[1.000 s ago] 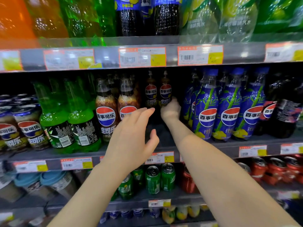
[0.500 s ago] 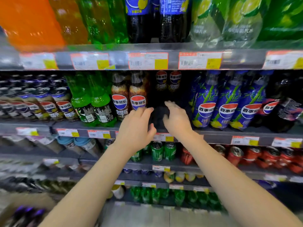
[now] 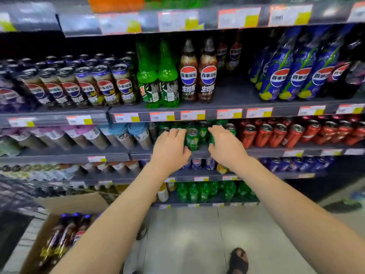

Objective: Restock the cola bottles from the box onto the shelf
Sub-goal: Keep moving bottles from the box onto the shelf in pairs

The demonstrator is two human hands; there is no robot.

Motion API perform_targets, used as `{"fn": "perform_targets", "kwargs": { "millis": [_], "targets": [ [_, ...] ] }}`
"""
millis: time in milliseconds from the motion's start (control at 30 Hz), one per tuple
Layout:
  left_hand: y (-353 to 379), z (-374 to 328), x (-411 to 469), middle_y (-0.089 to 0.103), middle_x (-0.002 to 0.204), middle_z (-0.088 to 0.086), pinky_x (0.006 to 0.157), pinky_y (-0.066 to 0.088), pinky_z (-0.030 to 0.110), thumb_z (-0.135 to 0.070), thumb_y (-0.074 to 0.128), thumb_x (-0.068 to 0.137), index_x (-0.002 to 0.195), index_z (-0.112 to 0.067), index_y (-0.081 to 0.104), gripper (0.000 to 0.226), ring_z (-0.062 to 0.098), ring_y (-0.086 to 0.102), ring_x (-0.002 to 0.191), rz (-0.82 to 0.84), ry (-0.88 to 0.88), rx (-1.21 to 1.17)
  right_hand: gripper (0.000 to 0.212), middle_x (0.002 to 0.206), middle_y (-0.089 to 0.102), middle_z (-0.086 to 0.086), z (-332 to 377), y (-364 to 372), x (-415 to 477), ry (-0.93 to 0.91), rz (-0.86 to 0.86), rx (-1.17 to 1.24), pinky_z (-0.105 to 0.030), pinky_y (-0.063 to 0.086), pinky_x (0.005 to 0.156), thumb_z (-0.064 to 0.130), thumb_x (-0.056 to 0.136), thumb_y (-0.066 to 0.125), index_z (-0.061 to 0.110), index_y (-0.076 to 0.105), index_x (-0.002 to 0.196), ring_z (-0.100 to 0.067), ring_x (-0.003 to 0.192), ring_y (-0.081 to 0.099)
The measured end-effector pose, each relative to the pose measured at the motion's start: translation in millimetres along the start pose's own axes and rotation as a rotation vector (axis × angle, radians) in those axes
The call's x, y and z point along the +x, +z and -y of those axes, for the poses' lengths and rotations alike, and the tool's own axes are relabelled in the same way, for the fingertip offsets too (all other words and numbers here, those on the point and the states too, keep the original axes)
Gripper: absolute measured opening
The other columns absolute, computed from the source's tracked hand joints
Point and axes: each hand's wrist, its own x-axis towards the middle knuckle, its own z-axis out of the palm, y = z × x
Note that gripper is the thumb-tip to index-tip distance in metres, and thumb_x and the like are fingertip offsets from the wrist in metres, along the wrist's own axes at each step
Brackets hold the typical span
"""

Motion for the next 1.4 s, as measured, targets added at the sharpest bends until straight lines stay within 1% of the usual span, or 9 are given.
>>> {"fn": "perform_targets", "kwargs": {
  "millis": [133,333,433,733,867,1067,1133,1333,1400],
  "targets": [
    [-4,41,-65,0.059,0.13,0.012,0.091,0.052,0.046,-0.037,0.053,0.094,0.145,-0.015,0.048,0.056,0.038,0.059,0.112,0.098,-0.045,0.045,0.055,0.153,0.044,-0.013,63,24,-49,0.082,0.095,0.009,-0.046,0.046,0.107,0.016,0.098,0.056,0.009,0.04,0.15,-0.032,0.141,0.041],
    [-12,94,-162,0.062,0.127,0.014,0.091,0.049,0.045,-0.037,0.057,0.091,0.138,-0.014,0.053,0.053,0.039,0.06,0.111,0.082,-0.101,0.035,0.057,0.157,0.039,-0.008,139,61,-104,0.085,0.163,-0.004,-0.043,0.044,0.106,0.018,0.099,0.055,0.013,0.037,0.152,-0.028,0.143,0.039],
    [-7,110,-217,0.061,0.128,0.014,0.094,0.047,0.045,-0.04,0.056,0.092,0.139,-0.014,0.051,0.054,0.039,0.059,0.115,0.137,-0.128,0.076,0.044,0.143,0.052,-0.01,173,84,-137,0.099,0.169,0.004,-0.046,0.049,0.097,0.016,0.096,0.054,0.013,0.049,0.14,-0.032,0.129,0.052],
    [-11,157,-381,0.06,0.13,0.013,0.101,0.044,0.047,-0.041,0.055,0.094,0.135,-0.015,0.053,0.049,0.04,0.056,0.119,0.266,-0.245,0.068,0.029,0.12,0.062,-0.012,262,159,-258,0.101,0.241,0.088,-0.041,0.052,0.08,0.019,0.087,0.059,0.015,0.058,0.116,-0.037,0.107,0.062],
    [-27,197,-440,0.06,0.13,0.015,0.098,0.047,0.046,-0.041,0.054,0.094,0.135,-0.014,0.053,0.048,0.039,0.056,0.118,0.302,-0.323,0.069,0.029,0.118,0.063,-0.01,310,179,-288,0.115,0.297,0.139,-0.037,0.049,0.076,0.018,0.09,0.056,0.015,0.056,0.119,-0.036,0.107,0.062],
    [-45,271,-496,0.058,0.134,0.016,0.098,0.048,0.045,-0.044,0.055,0.095,0.143,-0.014,0.047,0.057,0.039,0.056,0.121,0.342,-0.463,0.07,0.035,0.122,0.063,-0.01,379,206,-289,0.078,0.294,0.205,-0.039,0.052,0.077,0.016,0.091,0.055,0.016,0.056,0.126,-0.034,0.11,0.062],
    [-46,296,-508,0.058,0.134,0.015,0.098,0.048,0.045,-0.044,0.055,0.094,0.143,-0.015,0.047,0.058,0.038,0.056,0.121,0.352,-0.503,0.054,0.041,0.129,0.063,-0.009,401,218,-281,0.071,0.317,0.199,-0.042,0.055,0.086,0.016,0.092,0.056,0.015,0.055,0.133,-0.033,0.114,0.061],
    [-36,380,-522,0.058,0.131,0.015,0.093,0.048,0.045,-0.041,0.056,0.095,0.137,-0.014,0.049,0.051,0.039,0.057,0.117,0.379,-0.562,-0.015,0.038,0.12,0.067,-0.009,468,272,-238,0.059,0.407,0.172,-0.044,0.057,0.085,0.023,0.094,0.056,0.016,0.057,0.131,-0.031,0.107,0.064],
    [-28,419,-520,0.059,0.128,0.015,0.091,0.048,0.044,-0.041,0.056,0.095,0.132,-0.013,0.05,0.047,0.039,0.057,0.116,0.4,-0.575,-0.027,0.045,0.129,0.063,-0.012,492,295,-216,0.082,0.449,0.154,-0.046,0.056,0.091,0.022,0.095,0.057,0.013,0.052,0.139,-0.033,0.115,0.061]
  ]
}}
